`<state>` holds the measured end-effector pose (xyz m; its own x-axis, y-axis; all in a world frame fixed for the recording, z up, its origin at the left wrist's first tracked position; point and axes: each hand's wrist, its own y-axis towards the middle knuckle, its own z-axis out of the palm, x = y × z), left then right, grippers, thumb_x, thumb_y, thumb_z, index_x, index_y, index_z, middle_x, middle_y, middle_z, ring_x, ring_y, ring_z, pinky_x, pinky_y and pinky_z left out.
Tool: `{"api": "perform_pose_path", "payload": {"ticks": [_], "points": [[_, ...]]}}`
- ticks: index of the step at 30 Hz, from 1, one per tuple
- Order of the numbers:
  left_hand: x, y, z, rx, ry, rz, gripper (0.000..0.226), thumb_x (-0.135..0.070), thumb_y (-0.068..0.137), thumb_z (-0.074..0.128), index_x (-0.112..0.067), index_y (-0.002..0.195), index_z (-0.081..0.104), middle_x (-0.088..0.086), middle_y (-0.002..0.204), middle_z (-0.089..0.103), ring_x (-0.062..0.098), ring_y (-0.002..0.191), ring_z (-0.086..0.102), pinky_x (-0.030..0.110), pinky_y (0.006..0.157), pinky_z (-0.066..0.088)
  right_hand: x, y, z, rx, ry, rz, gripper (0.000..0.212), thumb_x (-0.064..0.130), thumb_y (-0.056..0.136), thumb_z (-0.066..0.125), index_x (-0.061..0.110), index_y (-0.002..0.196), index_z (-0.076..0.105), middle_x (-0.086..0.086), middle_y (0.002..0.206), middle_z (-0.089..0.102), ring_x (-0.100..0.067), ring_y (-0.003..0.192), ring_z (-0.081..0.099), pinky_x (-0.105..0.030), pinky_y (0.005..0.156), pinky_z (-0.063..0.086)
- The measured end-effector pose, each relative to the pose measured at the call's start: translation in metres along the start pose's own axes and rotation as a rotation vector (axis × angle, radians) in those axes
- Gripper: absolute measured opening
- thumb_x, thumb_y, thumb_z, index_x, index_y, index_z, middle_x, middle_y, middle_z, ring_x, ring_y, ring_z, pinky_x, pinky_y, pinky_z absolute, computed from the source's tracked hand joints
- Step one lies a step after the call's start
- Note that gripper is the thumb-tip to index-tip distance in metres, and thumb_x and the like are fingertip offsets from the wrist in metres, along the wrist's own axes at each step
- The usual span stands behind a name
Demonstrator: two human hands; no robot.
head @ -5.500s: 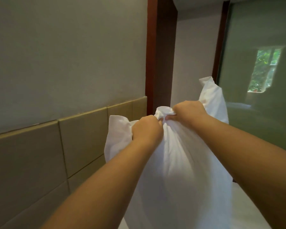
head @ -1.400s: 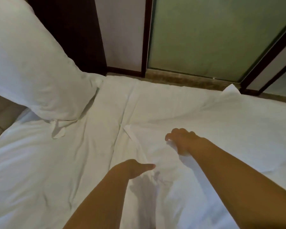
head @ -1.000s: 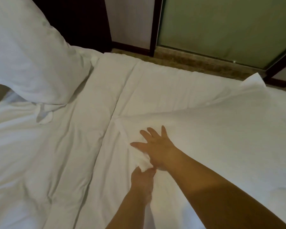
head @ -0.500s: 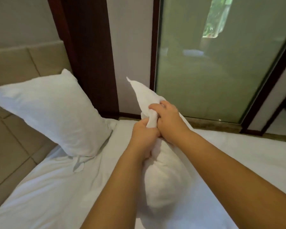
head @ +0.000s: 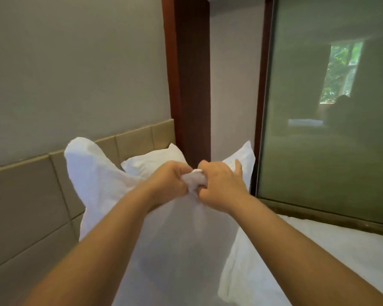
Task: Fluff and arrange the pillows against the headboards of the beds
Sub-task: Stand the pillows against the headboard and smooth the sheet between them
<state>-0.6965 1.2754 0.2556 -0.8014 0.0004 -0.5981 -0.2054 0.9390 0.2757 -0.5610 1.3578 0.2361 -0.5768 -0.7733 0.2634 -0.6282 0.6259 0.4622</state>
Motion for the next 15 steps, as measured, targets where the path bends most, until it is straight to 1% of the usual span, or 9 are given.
{"api": "perform_pose_path", "payload": {"ticks": [1,3,5,7,8,9,11,13,15], "points": [[0.026,-0.012,0.001,0.017,0.124,-0.037,0.019,-0.006,0.077,0.066,-0.019,0.064,0.061,-0.005,0.065,0.057,0.014,0.066,0.054,0.025,0.062,0.042,0.011,-0.001,0.021,0.077,-0.043,-0.021,0.017,0.034,0.08,0.056,0.03,0.094,0.045,0.004,0.099,0.059,-0.02,0.103,0.052,-0.063,0.111,0.007],[0.079,-0.039,0.007,0.059,0.345,-0.097,0.026,-0.016,0.078,0.064,-0.028,0.057,0.053,-0.009,0.064,0.052,0.02,0.072,0.059,0.025,0.061,0.039,0.027,-0.006,0.072,0.237,-0.13,-0.059,0.022,0.035,0.086,0.051,0.028,0.106,0.049,0.001,0.111,0.059,-0.023,0.112,0.05,-0.064,0.11,0.005],[0.122,-0.069,0.014,0.054,0.397,-0.192,0.014,-0.024,0.078,0.06,-0.025,0.063,0.059,-0.006,0.073,0.061,0.022,0.082,0.064,0.029,0.067,0.045,0.043,-0.016,0.122,0.363,-0.16,-0.067,0.033,0.038,0.091,0.048,0.029,0.123,0.047,-0.001,0.128,0.054,-0.024,0.124,0.044,-0.064,0.111,0.004],[0.15,-0.091,0.015,-0.05,0.373,-0.239,0.01,-0.029,0.081,0.058,-0.024,0.078,0.066,-0.006,0.089,0.069,0.019,0.089,0.064,0.029,0.077,0.049,0.061,-0.022,0.157,0.384,-0.146,-0.069,0.041,0.045,0.094,0.047,0.031,0.133,0.04,0.0,0.139,0.047,-0.023,0.131,0.039,-0.061,0.114,0.006],[0.16,-0.097,0.012,-0.11,0.375,-0.233,0.008,-0.029,0.083,0.059,-0.026,0.081,0.065,-0.008,0.092,0.068,0.018,0.09,0.063,0.028,0.077,0.048,0.069,-0.021,0.166,0.372,-0.148,-0.083,0.044,0.047,0.094,0.047,0.032,0.134,0.038,0.001,0.141,0.045,-0.023,0.133,0.037,-0.06,0.115,0.007],[0.167,-0.1,0.007,-0.16,0.379,-0.204,0.003,-0.028,0.084,0.059,-0.028,0.081,0.06,-0.009,0.091,0.066,0.016,0.087,0.061,0.024,0.073,0.044,0.076,-0.018,0.171,0.365,-0.16,-0.099,0.044,0.048,0.094,0.047,0.032,0.135,0.038,0.001,0.142,0.045,-0.023,0.133,0.037,-0.059,0.115,0.007],[0.174,-0.103,-0.004,-0.215,0.428,-0.16,0.014,-0.027,0.083,0.06,-0.03,0.081,0.047,-0.009,0.086,0.056,0.016,0.081,0.053,0.022,0.064,0.034,0.086,-0.01,0.172,0.379,-0.208,-0.128,0.044,0.046,0.094,0.049,0.031,0.133,0.039,-0.001,0.141,0.046,-0.025,0.133,0.037,-0.061,0.113,0.007],[0.182,-0.108,-0.013,-0.249,0.522,-0.189,0.019,-0.037,0.081,0.063,-0.03,0.091,0.049,-0.009,0.09,0.054,0.013,0.082,0.051,0.022,0.063,0.033,0.092,-0.003,0.172,0.401,-0.253,-0.14,0.042,0.045,0.094,0.05,0.03,0.132,0.041,-0.002,0.139,0.048,-0.027,0.131,0.039,-0.063,0.111,0.007],[0.194,-0.115,-0.018,-0.274,0.645,-0.251,0.036,-0.056,0.077,0.062,-0.034,0.105,0.052,-0.012,0.098,0.06,0.011,0.087,0.054,0.021,0.068,0.038,0.095,0.002,0.173,0.417,-0.276,-0.146,0.038,0.044,0.095,0.047,0.029,0.13,0.043,-0.003,0.137,0.05,-0.027,0.13,0.041,-0.063,0.111,0.006]]}}
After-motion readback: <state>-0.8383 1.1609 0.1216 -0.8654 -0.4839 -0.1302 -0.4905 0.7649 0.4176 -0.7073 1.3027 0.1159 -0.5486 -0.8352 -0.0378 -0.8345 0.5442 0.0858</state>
